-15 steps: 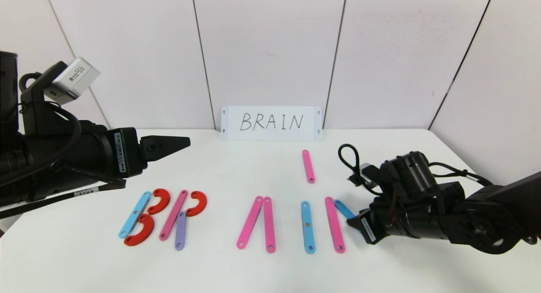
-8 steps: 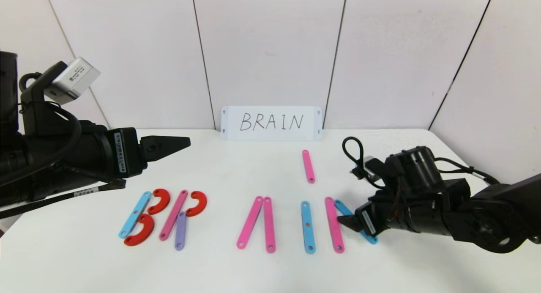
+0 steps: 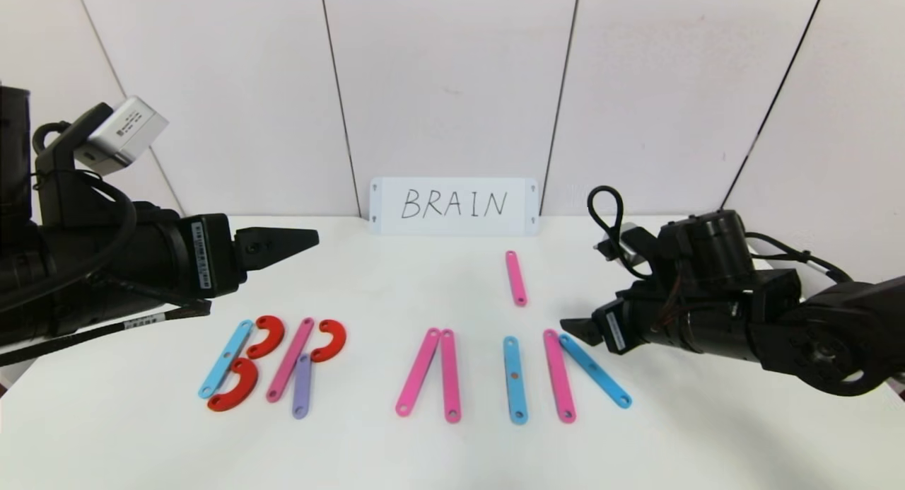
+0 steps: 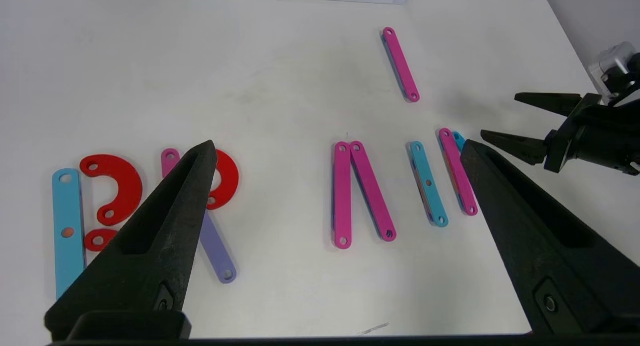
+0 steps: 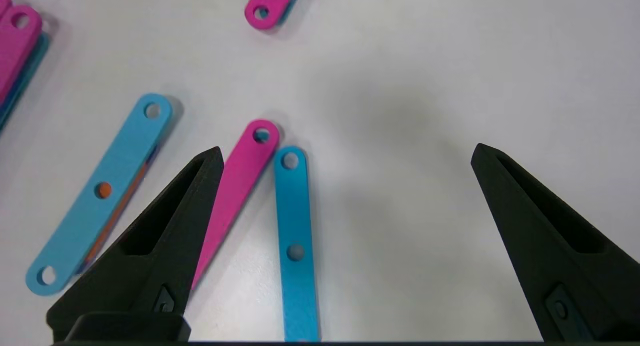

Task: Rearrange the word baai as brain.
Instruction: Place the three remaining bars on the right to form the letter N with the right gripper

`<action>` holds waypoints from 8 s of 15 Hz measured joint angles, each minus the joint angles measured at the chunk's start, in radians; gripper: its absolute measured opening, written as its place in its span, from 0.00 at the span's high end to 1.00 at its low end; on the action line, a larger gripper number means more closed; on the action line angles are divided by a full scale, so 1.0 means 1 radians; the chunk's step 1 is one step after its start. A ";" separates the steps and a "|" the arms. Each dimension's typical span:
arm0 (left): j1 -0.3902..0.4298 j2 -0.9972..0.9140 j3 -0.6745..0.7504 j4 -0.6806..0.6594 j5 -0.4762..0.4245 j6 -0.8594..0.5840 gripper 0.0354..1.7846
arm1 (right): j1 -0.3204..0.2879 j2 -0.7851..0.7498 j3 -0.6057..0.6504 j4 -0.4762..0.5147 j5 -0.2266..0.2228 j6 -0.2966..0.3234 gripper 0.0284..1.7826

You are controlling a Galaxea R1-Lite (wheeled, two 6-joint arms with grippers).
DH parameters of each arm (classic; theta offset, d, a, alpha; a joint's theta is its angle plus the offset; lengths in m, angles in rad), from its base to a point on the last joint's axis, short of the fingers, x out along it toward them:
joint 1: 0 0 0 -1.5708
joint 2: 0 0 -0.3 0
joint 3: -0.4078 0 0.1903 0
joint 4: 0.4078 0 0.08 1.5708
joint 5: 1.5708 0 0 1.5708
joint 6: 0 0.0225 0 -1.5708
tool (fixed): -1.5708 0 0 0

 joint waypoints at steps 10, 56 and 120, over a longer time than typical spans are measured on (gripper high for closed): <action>0.000 0.004 -0.001 -0.001 0.000 0.000 0.05 | 0.079 0.360 -0.470 0.037 -0.249 0.372 0.03; 0.000 0.000 0.001 -0.001 0.000 0.000 0.05 | 0.044 0.417 -0.604 0.217 -0.316 0.318 0.85; -0.012 -0.009 0.004 0.000 -0.001 0.000 0.05 | 0.080 0.081 0.088 0.076 -0.359 0.395 0.78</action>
